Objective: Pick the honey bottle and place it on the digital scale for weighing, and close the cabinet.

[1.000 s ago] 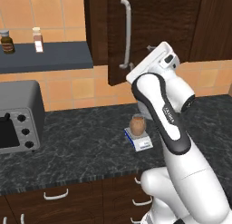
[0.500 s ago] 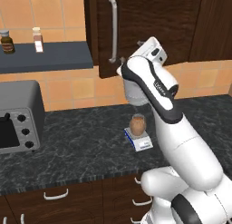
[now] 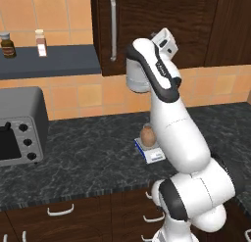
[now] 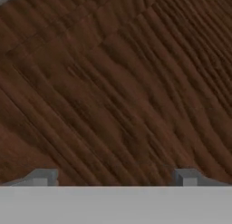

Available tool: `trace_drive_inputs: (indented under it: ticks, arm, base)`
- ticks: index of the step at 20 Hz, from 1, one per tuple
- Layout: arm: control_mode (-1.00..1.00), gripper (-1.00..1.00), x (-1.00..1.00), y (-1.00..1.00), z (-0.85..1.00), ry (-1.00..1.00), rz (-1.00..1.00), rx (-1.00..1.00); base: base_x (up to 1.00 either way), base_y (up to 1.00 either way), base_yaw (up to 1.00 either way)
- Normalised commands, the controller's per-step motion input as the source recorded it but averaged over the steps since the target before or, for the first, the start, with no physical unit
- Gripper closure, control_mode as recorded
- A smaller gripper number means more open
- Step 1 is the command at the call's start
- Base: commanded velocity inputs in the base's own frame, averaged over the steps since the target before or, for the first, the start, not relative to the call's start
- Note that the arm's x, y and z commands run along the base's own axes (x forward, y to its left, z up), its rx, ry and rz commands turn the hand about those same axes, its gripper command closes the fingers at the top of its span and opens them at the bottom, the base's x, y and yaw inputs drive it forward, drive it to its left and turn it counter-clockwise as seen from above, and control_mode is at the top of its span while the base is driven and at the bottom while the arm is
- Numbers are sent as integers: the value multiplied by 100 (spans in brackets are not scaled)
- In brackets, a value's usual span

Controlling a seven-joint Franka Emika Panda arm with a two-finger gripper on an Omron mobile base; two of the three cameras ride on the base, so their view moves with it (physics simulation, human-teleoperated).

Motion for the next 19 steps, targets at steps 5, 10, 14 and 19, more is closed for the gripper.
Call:
trace_drive_inputs:
  ticks: [5, 10, 14, 19]
  arm:
    - [-100, -100, 87, -35, 0, -7, -29, -11]
    - [-100, -100, 99, -36, -22, -11, -23, -7]
    - [-100, -100, 42, -62, -6, -6, -19, -2]
    - [-100, -100, 0, -82, 14, 14, -15, 0]
  base:
    - [0, 0, 0]
    - [0, 0, 0]
    - [0, 0, 0]
    - [0, 0, 0]
